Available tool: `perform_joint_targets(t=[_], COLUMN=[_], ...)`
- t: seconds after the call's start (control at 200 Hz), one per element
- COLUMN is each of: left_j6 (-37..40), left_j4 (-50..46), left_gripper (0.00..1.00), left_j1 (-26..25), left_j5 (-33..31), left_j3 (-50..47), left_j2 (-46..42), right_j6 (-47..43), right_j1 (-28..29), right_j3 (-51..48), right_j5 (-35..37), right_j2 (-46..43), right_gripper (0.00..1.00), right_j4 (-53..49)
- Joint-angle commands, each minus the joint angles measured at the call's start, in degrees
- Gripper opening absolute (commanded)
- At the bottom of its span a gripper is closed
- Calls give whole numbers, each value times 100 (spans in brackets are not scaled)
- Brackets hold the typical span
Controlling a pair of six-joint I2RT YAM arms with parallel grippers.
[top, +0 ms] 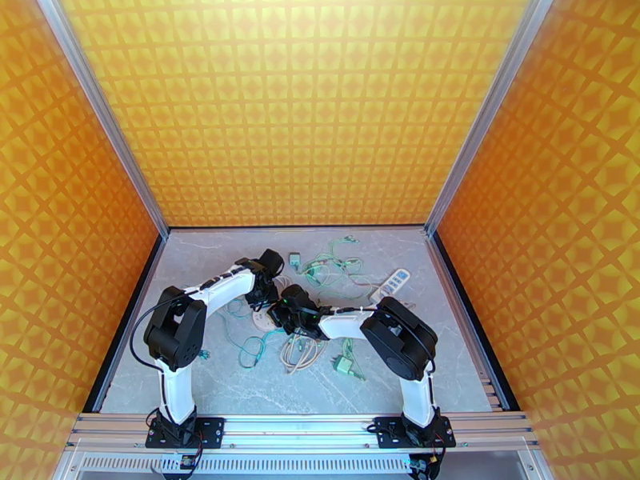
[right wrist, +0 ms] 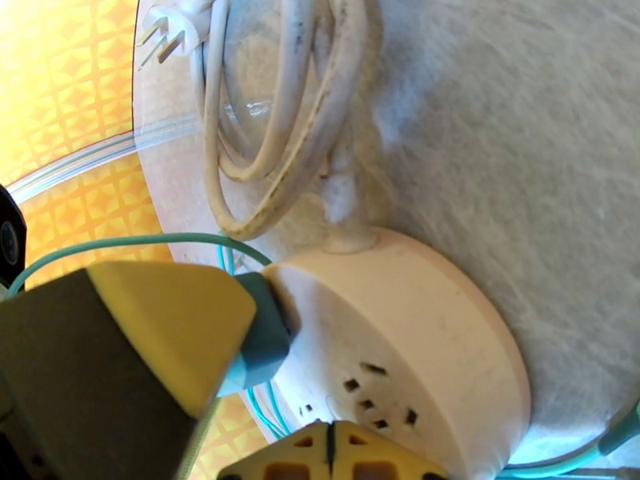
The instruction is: Pull the plug off the socket
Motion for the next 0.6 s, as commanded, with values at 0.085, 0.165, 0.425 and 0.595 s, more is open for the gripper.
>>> perform_joint_targets(t=[0.085, 0.165, 0.425, 0.595], left_j6=[374, 397, 274, 77], left_j4=[-688, -746, -799, -517], left_gripper=[18, 18, 18, 18], left_j1=[-392, -543, -581, -153], left_j5=[-728, -957, -991, -464], left_j3=[663, 759, 829, 504], left_j2=[374, 459, 460, 52], right_j6=[4, -10, 37, 77], right_j1=[22, 21, 22, 22], right_j3=[-123, -100, -131, -199], right_j5=[27, 27, 36, 61], right_j2=[380, 385, 395, 361], right_gripper=[0, 0, 0, 0], right_j4=[-1508, -1547, -1574, -1546])
